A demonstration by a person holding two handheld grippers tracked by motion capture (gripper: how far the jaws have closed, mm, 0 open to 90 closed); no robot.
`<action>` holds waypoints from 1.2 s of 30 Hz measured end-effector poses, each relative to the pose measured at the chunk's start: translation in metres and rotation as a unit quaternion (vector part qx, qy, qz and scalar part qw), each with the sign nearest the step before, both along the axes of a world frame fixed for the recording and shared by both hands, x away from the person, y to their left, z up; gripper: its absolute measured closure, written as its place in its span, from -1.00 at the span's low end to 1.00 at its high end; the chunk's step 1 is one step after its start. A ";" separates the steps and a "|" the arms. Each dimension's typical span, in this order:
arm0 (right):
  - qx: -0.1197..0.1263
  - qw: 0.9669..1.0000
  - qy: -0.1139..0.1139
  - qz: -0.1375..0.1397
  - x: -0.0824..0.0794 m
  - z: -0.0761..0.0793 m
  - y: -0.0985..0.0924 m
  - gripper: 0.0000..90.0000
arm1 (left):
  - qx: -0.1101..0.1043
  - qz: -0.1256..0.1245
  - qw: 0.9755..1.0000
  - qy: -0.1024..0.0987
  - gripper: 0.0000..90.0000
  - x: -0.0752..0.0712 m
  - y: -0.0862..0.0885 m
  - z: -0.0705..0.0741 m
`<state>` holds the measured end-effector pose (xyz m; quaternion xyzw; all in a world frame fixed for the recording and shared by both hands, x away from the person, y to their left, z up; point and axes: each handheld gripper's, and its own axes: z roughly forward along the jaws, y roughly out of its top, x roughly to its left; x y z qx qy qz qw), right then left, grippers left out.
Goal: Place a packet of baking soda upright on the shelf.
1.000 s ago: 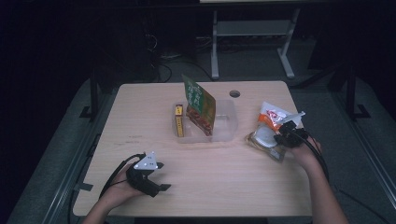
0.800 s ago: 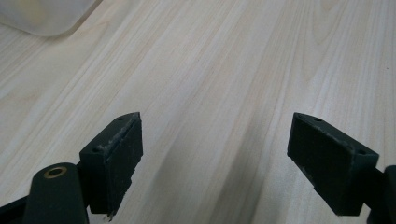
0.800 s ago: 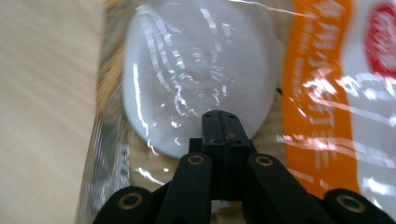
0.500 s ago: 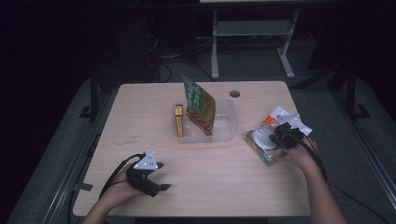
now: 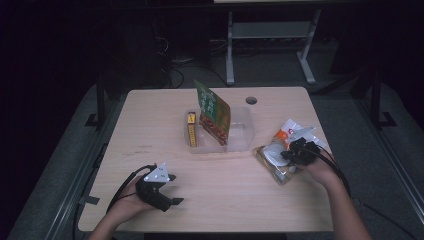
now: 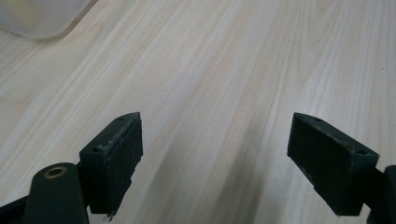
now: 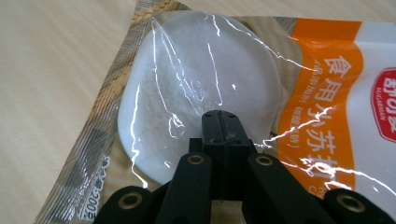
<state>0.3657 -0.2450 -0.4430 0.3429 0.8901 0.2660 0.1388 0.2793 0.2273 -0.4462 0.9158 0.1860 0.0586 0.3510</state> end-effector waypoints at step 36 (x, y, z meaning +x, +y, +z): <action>0.014 0.967 0.034 0.252 -0.055 0.003 0.134 1.00 | -0.005 -0.003 1.000 -0.001 -0.61 -0.001 -0.002 0.001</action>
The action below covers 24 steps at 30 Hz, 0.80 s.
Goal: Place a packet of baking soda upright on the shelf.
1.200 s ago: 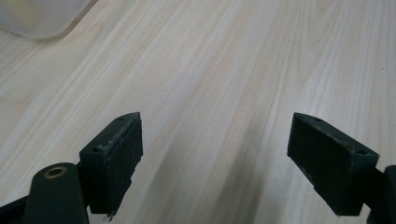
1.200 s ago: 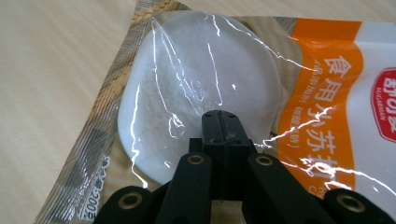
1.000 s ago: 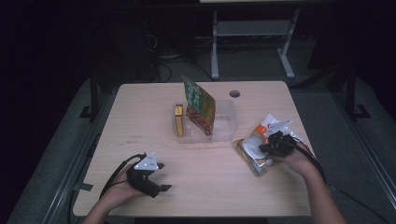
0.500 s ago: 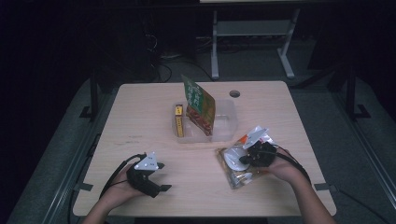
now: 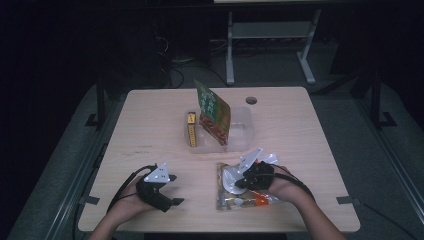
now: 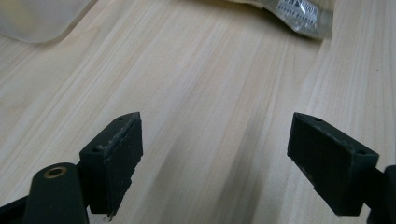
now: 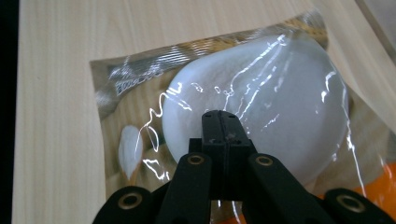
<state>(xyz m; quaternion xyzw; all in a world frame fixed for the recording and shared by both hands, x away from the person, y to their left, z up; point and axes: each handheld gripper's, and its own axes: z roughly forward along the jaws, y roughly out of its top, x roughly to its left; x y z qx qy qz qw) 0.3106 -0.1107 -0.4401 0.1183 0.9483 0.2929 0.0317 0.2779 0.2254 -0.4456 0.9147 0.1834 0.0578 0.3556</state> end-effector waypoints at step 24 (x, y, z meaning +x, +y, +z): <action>0.100 0.977 -0.001 -0.187 -0.029 0.023 -0.092 0.04 | -0.055 -0.121 0.991 -0.022 -0.56 0.060 -0.118 0.022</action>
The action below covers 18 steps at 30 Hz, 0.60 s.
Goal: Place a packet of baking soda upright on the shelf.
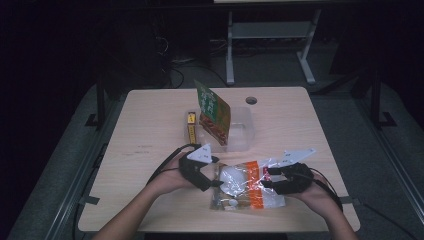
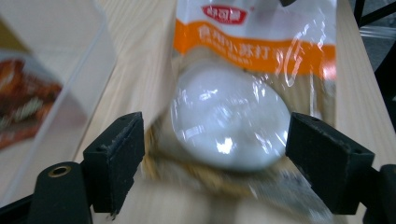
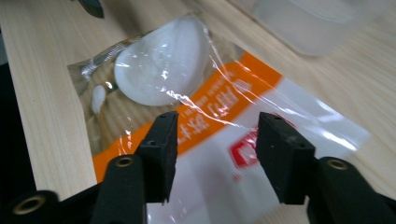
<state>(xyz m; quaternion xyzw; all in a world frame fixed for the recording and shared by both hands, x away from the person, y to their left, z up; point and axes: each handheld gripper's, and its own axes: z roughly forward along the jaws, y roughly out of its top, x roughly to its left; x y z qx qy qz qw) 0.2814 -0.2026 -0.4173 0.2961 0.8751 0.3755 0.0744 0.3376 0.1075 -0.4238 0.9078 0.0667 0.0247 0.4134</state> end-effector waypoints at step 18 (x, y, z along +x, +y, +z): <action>0.026 0.998 0.013 -0.048 0.004 -0.003 -0.031 -0.17 | 0.036 -0.057 0.996 0.060 -0.14 0.028 -0.040 -0.029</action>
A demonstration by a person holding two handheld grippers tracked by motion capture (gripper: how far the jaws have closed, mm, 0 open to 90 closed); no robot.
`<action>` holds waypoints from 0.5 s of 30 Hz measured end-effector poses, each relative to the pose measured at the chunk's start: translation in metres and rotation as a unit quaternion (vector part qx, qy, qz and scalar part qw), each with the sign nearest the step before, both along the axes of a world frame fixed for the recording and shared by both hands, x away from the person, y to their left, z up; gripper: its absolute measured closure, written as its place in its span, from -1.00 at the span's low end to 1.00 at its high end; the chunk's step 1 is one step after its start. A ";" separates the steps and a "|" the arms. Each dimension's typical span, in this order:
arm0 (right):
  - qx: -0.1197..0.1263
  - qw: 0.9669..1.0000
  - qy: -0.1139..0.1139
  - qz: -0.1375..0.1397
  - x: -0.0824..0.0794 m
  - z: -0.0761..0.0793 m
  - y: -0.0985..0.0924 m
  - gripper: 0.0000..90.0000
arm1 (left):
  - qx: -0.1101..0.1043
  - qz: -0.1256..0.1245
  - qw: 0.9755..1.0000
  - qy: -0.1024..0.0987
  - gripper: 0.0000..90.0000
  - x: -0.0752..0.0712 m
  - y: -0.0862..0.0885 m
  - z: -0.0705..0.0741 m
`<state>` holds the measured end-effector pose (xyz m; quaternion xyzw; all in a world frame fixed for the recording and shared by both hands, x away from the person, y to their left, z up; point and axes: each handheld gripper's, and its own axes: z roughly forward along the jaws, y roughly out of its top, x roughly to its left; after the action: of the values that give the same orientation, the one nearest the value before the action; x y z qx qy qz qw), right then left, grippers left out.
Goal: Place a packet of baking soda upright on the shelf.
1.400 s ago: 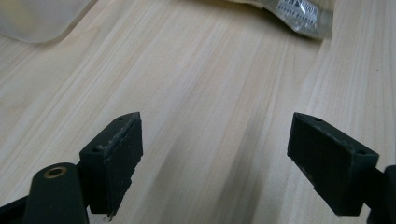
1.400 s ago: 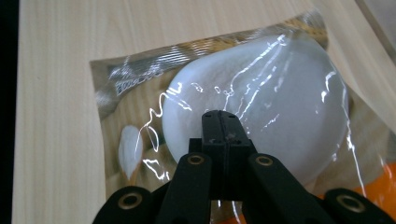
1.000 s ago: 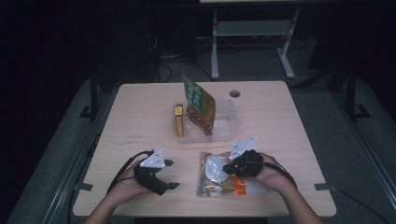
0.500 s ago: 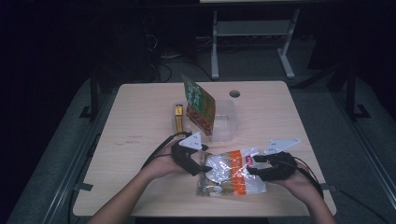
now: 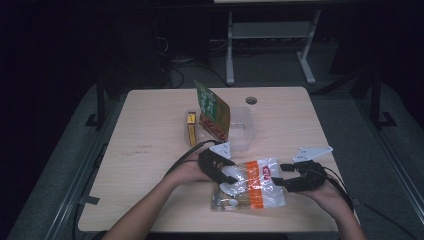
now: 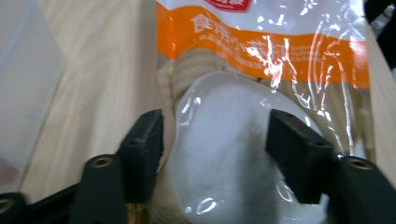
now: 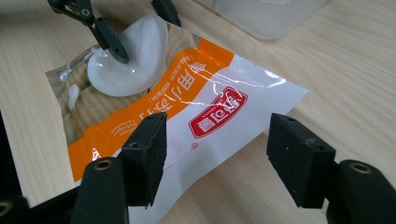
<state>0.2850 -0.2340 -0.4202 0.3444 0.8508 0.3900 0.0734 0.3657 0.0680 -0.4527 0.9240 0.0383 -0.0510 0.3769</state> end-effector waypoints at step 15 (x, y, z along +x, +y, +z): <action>0.018 1.000 0.020 0.002 0.002 -0.001 0.002 -0.18 | -0.021 -0.001 0.999 0.040 0.74 -0.003 0.013 -0.006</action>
<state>0.2872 -0.2316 -0.4214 0.3512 0.8459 0.3983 0.0496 0.3629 0.0808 -0.4588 0.9130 0.0515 -0.0891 0.3948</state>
